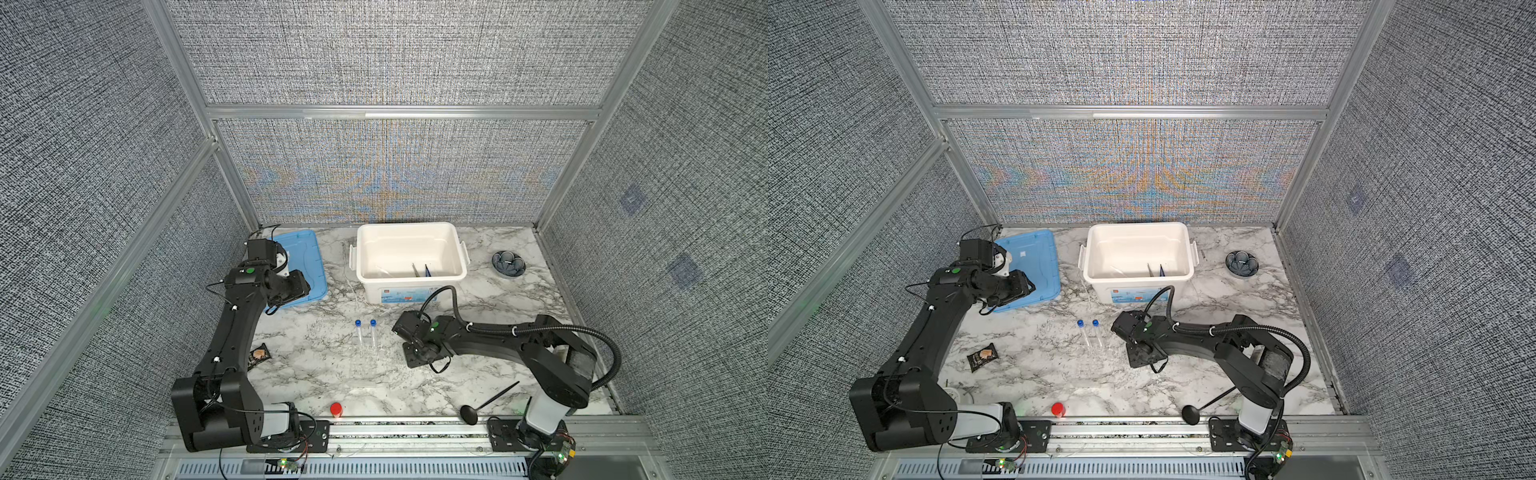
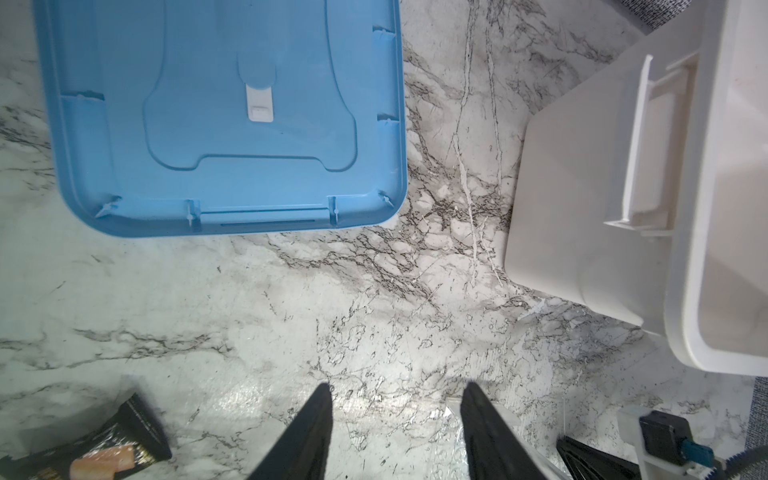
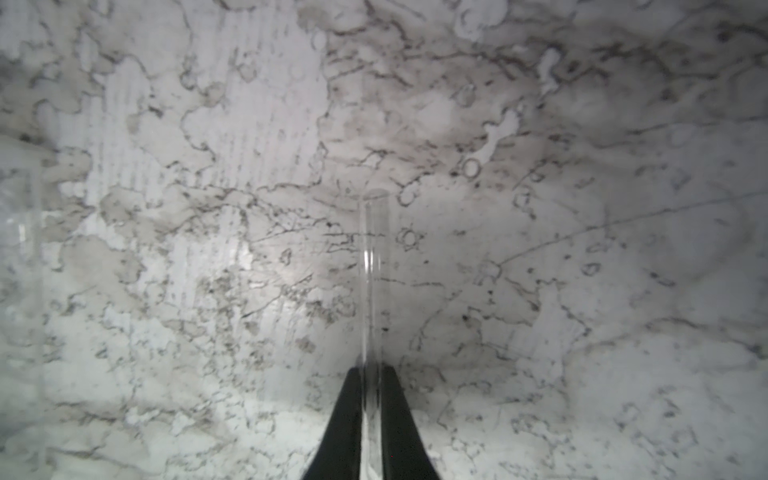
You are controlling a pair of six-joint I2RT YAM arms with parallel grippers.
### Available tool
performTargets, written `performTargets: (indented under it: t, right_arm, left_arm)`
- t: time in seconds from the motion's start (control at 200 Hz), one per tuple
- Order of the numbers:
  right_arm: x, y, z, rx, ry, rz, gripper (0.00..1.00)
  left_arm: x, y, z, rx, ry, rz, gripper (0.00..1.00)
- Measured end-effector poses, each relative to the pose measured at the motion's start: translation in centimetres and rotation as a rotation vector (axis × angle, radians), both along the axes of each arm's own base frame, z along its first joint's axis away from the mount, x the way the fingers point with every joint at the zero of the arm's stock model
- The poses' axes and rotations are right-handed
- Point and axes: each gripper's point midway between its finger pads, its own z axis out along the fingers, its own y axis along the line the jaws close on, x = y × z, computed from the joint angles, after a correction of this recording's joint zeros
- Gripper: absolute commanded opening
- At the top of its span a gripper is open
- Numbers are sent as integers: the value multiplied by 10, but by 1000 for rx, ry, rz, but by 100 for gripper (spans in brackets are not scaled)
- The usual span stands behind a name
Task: Organize the chemistry lab equipment
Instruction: 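Lift the clear glass tube off the table with the right gripper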
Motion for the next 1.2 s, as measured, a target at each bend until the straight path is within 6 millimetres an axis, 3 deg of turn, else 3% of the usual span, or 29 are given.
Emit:
performTargets:
  t: [0.145,0.29,0.485,0.835,1.2]
  right_arm:
    - [-3,3,0,4,17,34,12]
    - [-9,4,1,-7,34,63,23]
    - [-15,-1,4,-43,75,63,24]
    - [-20,-1,-10,-130,166,54,16]
    - [-16,2,1,-117,160,52,9]
  left_arm:
    - [0,-2,0,-8,0,-5,53]
    - [0,-3,0,-14,0,-7,53]
    - [0,-3,0,-17,1,-8,53]
    - [2,-3,0,-16,4,-7,53]
    - [1,0,1,0,0,0,53]
